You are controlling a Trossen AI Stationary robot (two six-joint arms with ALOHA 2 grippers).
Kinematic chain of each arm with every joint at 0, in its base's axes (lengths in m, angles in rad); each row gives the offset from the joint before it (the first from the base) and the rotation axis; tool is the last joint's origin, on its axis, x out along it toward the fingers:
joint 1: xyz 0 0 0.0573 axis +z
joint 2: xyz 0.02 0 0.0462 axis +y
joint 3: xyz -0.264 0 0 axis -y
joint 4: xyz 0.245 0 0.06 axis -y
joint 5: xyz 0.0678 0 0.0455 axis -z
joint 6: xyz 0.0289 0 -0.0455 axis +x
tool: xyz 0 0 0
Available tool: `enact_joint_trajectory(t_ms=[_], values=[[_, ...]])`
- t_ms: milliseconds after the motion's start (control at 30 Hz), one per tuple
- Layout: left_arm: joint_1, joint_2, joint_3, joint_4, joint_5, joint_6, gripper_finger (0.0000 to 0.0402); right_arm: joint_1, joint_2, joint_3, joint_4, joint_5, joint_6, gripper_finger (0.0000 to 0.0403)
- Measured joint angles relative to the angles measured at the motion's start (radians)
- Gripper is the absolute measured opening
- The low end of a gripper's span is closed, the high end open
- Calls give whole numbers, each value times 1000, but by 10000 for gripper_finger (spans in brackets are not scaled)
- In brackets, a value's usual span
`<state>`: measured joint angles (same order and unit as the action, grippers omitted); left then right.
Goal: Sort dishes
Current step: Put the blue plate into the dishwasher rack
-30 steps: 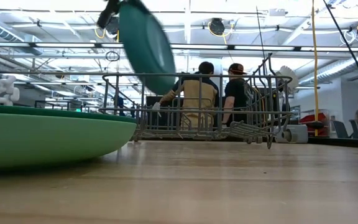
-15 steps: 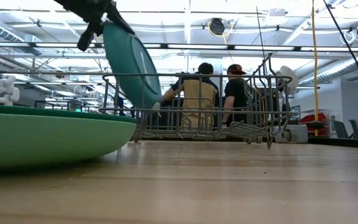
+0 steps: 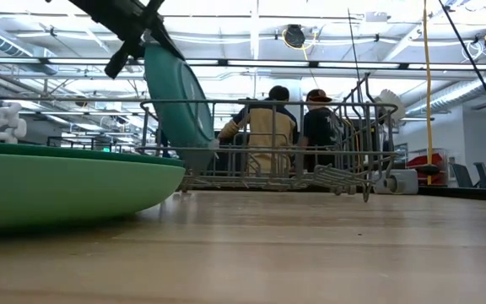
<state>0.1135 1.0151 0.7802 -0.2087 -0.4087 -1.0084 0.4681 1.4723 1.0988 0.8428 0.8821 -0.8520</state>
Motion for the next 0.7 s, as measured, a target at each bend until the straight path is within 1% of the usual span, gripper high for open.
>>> enact_joint_trajectory(t_ms=[133, 267, 700], values=[[0, 26, 1, 31, -3, -5, 50, -10, 0, 0, -16, -8, 14, 118], [4, 25, 1, 73, -8, -24, 51, -14, 0, 0, -26, -25, 28, 118], [11, 21, 7, 94, -11, -102, 53, -16, 0, 0, -26, -25, 29, 118]])
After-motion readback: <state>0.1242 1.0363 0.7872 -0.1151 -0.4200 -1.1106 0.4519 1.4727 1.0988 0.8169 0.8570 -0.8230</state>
